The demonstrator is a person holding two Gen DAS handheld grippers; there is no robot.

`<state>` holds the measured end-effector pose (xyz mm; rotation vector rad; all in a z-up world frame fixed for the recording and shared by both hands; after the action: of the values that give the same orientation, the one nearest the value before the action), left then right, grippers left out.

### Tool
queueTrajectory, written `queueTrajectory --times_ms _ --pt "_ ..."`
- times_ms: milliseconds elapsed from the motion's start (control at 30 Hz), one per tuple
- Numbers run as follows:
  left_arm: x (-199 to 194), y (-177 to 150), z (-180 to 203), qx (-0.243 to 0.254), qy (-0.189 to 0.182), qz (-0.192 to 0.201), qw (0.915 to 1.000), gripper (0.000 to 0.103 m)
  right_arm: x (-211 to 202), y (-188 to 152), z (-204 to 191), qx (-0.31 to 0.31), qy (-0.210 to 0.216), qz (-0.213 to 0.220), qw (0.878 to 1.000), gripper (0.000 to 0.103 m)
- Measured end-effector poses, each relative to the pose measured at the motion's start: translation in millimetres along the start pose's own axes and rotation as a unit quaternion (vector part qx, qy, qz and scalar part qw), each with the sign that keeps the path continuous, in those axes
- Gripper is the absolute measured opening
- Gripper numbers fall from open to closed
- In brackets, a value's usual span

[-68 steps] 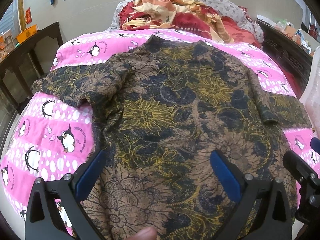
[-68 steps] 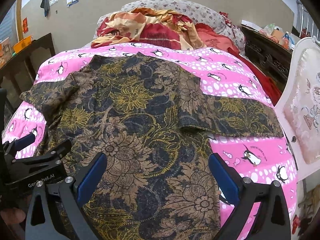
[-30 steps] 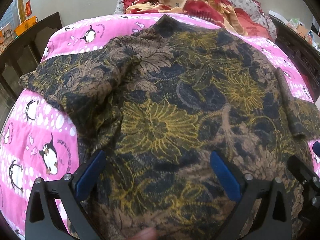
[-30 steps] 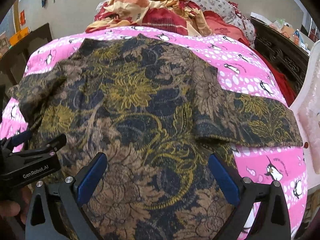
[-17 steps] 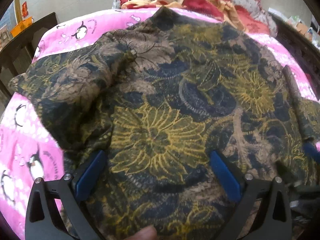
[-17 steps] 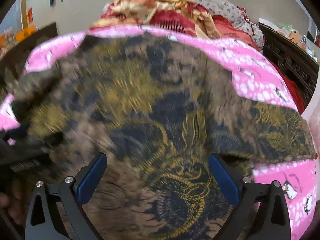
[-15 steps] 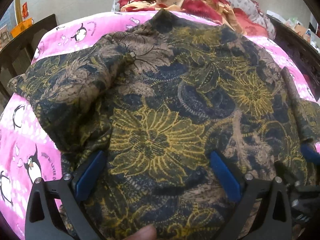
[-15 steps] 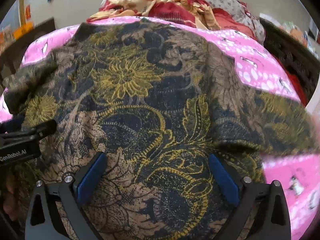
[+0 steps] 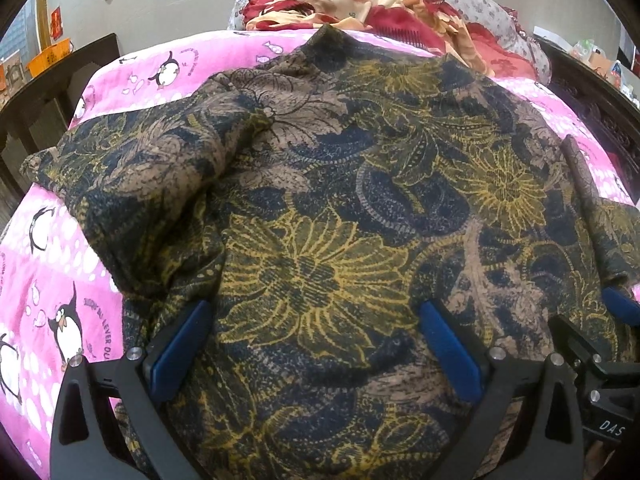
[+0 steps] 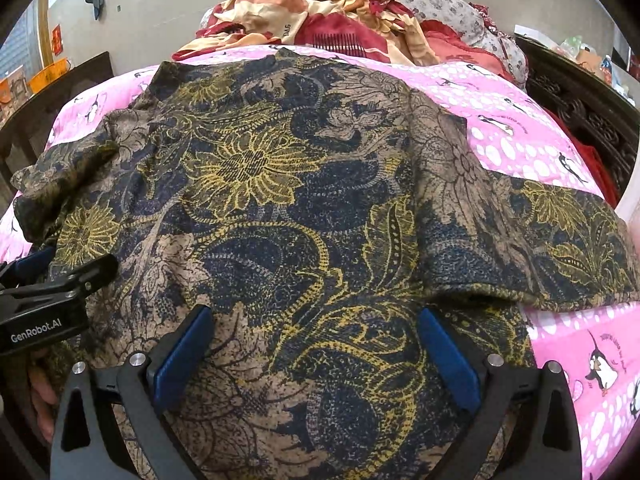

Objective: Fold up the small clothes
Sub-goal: 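Move the left gripper to the shirt's side edge and grasp it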

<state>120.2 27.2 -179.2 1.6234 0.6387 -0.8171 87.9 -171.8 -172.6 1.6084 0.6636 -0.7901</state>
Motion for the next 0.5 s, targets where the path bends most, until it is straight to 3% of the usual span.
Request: queueTrajectory --times_ms 400,500 --pt "-1.5 0.4 -1.0 -0.005 -0.010 -0.005 0.9999 0.103 0.9 0.6 -1.5 0.000 -0.003 -0.003 1.000 0.103" --pt "-15.1 -4.8 7.0 -0.011 -0.054 -0.012 0.9984 0.103 1.8 0.7 -0.1 -0.002 -0.006 -0.002 1.000 0.103"
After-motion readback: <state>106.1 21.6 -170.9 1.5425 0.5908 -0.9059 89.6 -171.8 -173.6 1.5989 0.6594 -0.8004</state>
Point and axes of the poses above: each gripper's, at about its wrist camera, not at the fingertips, and x roughly the way its jaws point, z to its right, y to its top, the point moved 10 cm from there along x, roughly the way its jaws point, and after that the axes turned 11 degrees about x, right-handed, at the moved point
